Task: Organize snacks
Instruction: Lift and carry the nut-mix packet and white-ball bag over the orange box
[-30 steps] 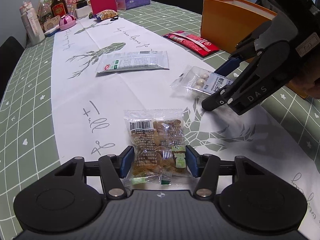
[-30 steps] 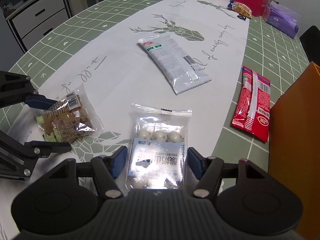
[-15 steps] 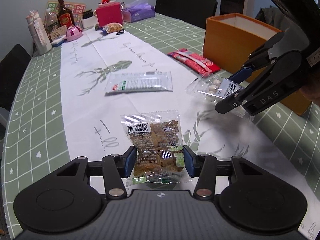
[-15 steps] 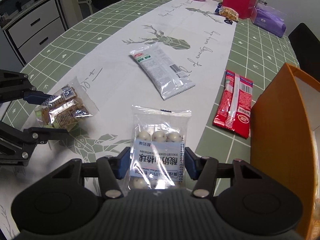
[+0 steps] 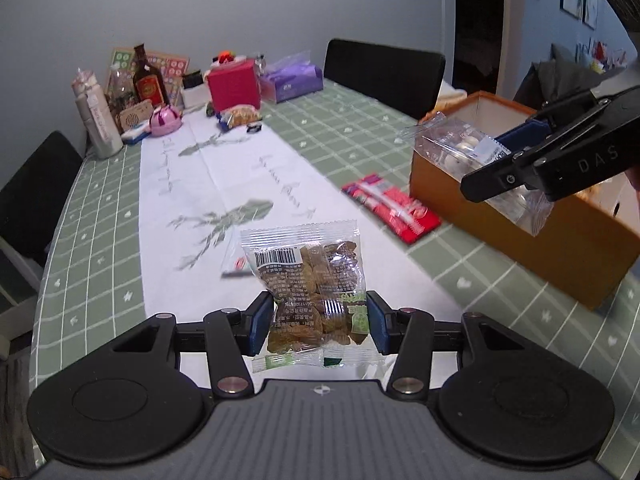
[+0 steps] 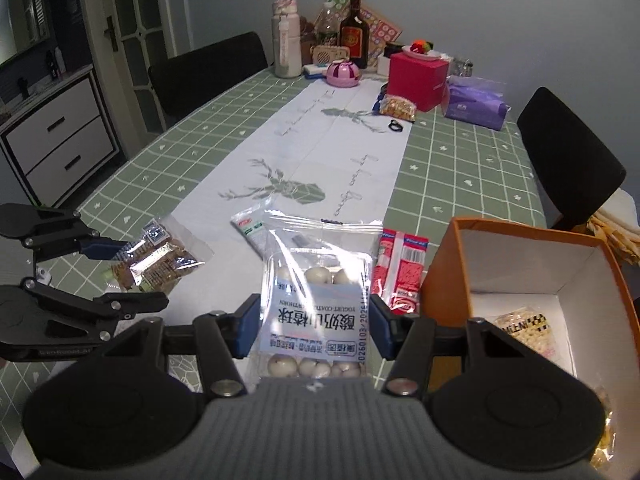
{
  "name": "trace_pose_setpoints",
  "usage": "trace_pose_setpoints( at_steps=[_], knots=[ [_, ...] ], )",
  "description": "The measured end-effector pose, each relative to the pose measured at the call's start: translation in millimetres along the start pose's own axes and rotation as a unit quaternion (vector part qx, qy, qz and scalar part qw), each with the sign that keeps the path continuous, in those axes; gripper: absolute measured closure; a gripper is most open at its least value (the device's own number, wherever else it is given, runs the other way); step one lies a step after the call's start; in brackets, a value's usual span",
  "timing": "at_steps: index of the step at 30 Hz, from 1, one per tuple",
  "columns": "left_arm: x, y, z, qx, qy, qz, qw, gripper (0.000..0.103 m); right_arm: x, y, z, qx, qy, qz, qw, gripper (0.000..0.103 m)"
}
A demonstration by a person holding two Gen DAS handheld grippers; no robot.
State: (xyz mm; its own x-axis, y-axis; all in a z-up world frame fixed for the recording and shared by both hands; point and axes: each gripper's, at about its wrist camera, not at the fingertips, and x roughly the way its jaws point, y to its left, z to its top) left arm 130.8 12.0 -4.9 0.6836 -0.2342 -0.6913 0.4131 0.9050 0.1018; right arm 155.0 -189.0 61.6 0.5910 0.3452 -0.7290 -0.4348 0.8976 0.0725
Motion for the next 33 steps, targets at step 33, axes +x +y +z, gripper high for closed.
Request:
trace_pose_setpoints(
  at_steps=[33],
  knots=[
    [27.6,-184.3,84.7,0.090,-0.071,-0.092,0.9891,0.047,-70.7,-123.4,-34.4,0.097,-0.064,-0.090,0.989,0.048]
  ],
)
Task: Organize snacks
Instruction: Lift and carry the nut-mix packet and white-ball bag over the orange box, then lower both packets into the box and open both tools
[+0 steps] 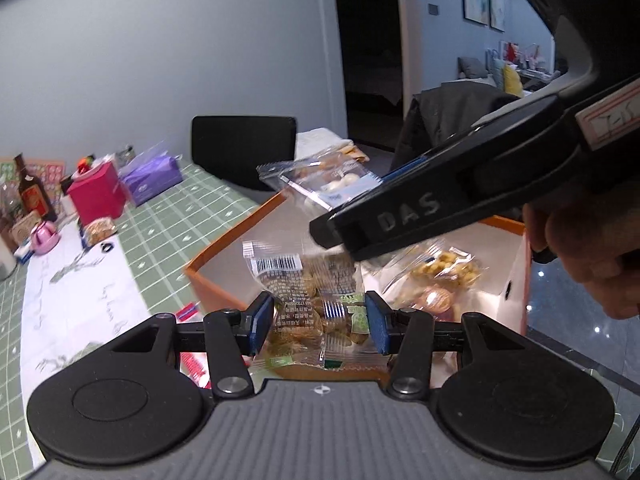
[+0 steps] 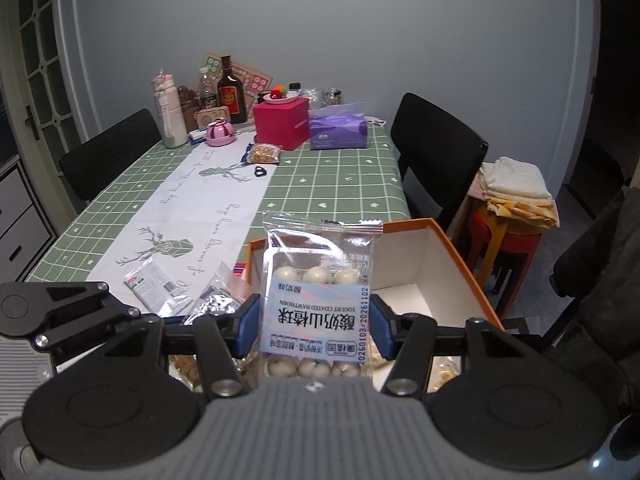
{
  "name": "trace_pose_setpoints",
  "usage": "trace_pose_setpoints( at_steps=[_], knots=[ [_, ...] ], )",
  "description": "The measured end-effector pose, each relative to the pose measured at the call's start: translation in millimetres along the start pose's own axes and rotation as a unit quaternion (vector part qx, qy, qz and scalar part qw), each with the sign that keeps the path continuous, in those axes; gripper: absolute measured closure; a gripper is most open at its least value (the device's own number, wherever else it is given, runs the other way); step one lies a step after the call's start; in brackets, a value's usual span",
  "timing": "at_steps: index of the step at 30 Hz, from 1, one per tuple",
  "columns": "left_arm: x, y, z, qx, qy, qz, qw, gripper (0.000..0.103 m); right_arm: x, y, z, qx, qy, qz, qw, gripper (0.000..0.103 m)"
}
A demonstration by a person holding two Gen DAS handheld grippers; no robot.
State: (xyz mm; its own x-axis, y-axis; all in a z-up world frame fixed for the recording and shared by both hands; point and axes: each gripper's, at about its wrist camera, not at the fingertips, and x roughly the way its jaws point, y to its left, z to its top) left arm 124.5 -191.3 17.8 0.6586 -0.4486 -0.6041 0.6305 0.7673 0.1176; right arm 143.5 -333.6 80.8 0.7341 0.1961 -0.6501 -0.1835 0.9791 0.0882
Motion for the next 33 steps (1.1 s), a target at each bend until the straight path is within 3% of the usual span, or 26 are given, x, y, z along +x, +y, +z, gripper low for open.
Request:
trace_pose_setpoints(
  at_steps=[16,33],
  knots=[
    [30.9,-36.2,13.5,0.004,0.006,-0.042,0.9991,0.047,-1.5,-49.0,-8.0,0.050,0.003,-0.032,0.998,0.048],
    [70.2,-51.9,1.9,0.056,0.094,-0.069,0.9916,0.047,38.3,-74.4,-27.2,0.058,0.074,-0.056,0.994,0.048]
  ],
)
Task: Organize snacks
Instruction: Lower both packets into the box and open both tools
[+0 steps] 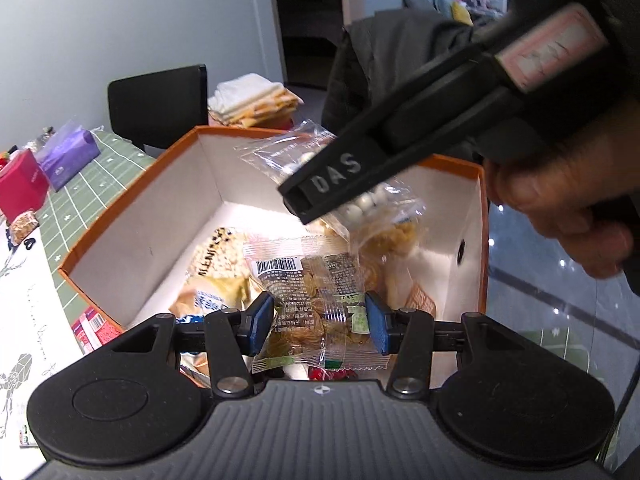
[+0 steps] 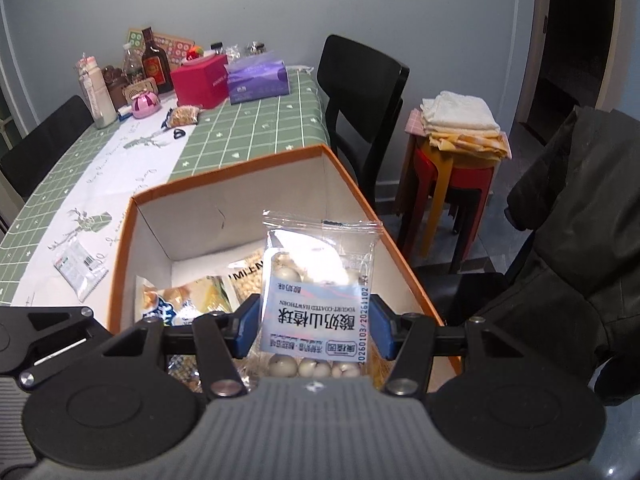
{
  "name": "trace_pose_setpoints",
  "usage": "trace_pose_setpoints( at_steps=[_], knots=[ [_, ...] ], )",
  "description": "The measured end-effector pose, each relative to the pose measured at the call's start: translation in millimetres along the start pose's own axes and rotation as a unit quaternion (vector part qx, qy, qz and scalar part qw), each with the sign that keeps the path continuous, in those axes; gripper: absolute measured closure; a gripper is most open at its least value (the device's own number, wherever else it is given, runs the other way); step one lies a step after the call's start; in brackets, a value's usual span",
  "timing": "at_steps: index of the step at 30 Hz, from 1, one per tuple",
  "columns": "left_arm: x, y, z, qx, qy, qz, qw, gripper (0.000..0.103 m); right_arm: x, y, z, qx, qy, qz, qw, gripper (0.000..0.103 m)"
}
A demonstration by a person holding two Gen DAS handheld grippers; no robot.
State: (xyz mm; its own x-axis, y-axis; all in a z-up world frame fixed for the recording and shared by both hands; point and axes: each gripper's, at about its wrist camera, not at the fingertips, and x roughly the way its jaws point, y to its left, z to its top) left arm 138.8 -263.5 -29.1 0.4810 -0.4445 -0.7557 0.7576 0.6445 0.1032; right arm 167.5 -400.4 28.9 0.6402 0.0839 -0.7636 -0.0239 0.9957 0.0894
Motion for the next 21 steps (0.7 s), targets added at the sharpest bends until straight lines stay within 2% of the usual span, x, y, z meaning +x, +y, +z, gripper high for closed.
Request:
trace_pose_setpoints(
  at_steps=[6,15,21],
  knots=[
    [15.0,-4.0,-4.6,0.002,0.034,-0.003,0.9994,0.047,26.4,6.1,5.4,-0.020,0.030,-0.015,0.999,0.048],
    [19.1,1.6,-7.6,-0.016,0.043,-0.018,0.9988,0.047,64.4,12.1,20.5,-0.023,0.060,-0.007,0.998,0.047],
    [22.5,-4.8,-10.3,-0.003,0.046,0.002,0.9989,0.045,87.5,23.5,21.9,-0.052,0.062,-0.017,0.997,0.045]
  ],
)
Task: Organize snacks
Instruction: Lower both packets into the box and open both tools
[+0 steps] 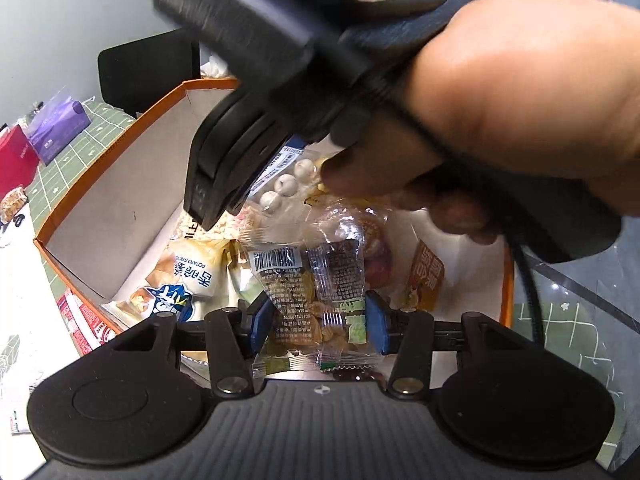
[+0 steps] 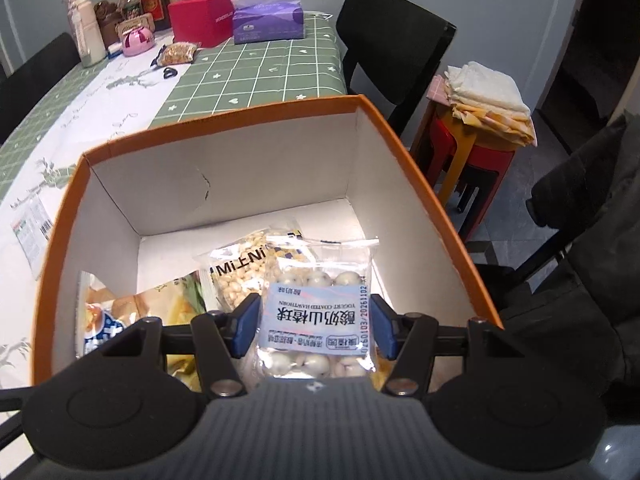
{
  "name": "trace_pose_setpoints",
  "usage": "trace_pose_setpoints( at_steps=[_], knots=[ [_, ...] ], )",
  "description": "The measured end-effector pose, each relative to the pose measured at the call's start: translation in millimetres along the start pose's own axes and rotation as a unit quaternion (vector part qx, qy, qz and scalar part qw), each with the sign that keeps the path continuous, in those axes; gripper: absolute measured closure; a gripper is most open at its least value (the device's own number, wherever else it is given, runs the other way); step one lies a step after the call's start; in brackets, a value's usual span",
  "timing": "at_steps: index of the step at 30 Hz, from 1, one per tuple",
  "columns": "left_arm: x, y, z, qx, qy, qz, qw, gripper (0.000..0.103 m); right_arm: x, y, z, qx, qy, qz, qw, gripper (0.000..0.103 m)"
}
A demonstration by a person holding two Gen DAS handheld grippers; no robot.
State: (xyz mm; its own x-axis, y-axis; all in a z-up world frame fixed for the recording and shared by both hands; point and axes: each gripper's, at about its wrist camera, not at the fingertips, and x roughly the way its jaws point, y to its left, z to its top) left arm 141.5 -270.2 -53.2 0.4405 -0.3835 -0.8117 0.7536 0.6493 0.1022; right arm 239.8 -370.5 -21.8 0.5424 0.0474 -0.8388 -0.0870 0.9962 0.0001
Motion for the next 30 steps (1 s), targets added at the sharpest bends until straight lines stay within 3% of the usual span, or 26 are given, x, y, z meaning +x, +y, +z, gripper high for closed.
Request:
trace_pose_setpoints(
  at_steps=[10,15,19,25,30],
  knots=[
    [-6.5,3.7,-1.0,-0.026,-0.023,-0.014,0.9993,0.035,-9.2,-17.0,-2.0,0.069,-0.025,0.039,0.997,0.041],
    [-18.6,11.7,-3.9,-0.050,-0.051,-0.033,0.9969,0.019,-17.4,-22.7,-3.9,0.091,-0.034,0.055,0.994,0.041],
    [-32.5,17.9,-6.4,-0.071,-0.080,-0.050,0.9930,0.019,-27.5,-27.2,-3.9,0.107,-0.051,0.057,0.991,0.035],
    [-59.1,34.9,-11.3,-0.084,-0.132,-0.041,0.9868,0.018,-35.6,-28.5,-7.9,0.104,-0.055,0.048,0.992,0.036],
    [-72.3,62.2,-18.7,-0.108,-0.148,-0.016,0.9830,0.017,-45.3,-22.4,-8.9,0.092,-0.062,0.036,0.993,0.036]
  ],
)
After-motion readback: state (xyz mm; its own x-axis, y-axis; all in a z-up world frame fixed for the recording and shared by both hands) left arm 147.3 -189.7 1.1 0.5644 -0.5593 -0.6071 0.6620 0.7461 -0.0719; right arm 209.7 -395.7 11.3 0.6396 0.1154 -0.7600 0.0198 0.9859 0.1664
